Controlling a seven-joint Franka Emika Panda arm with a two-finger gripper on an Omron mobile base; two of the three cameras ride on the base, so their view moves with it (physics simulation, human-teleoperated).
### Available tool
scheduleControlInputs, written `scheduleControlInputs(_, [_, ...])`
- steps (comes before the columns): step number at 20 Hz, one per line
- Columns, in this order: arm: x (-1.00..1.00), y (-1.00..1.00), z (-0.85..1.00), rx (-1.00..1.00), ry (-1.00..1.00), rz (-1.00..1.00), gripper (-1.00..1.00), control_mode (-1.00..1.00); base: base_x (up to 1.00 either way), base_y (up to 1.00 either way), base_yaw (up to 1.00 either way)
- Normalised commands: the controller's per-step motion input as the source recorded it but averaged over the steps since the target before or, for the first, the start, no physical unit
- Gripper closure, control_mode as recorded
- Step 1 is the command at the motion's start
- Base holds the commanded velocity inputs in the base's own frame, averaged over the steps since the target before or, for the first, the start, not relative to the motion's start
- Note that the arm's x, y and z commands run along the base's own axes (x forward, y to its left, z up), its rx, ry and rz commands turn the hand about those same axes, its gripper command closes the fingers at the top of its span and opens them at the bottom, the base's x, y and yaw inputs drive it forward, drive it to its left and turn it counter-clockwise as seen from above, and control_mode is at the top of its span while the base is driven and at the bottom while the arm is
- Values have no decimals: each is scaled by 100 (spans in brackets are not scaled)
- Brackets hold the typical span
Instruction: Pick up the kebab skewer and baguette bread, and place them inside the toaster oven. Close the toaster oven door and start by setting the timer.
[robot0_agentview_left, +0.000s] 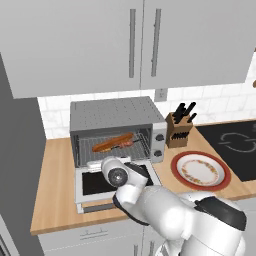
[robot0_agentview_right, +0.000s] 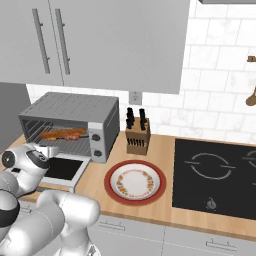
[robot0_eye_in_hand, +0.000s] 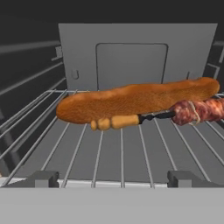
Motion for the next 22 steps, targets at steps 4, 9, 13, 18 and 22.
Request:
scheduleControlInputs(4, [14,0,-14,0,0,0,-100,-100,0,0,0])
scheduleControlInputs(9, [18,0,-15,0,0,0,-100,-100,0,0,0])
scheduleControlInputs(13, [23,0,-14,0,0,0,-100,-100,0,0,0])
scheduleControlInputs(18, [23,0,-11,0,0,0,-100,-100,0,0,0])
scheduleControlInputs(22, [19,0,-10,0,0,0,-100,-100,0,0,0])
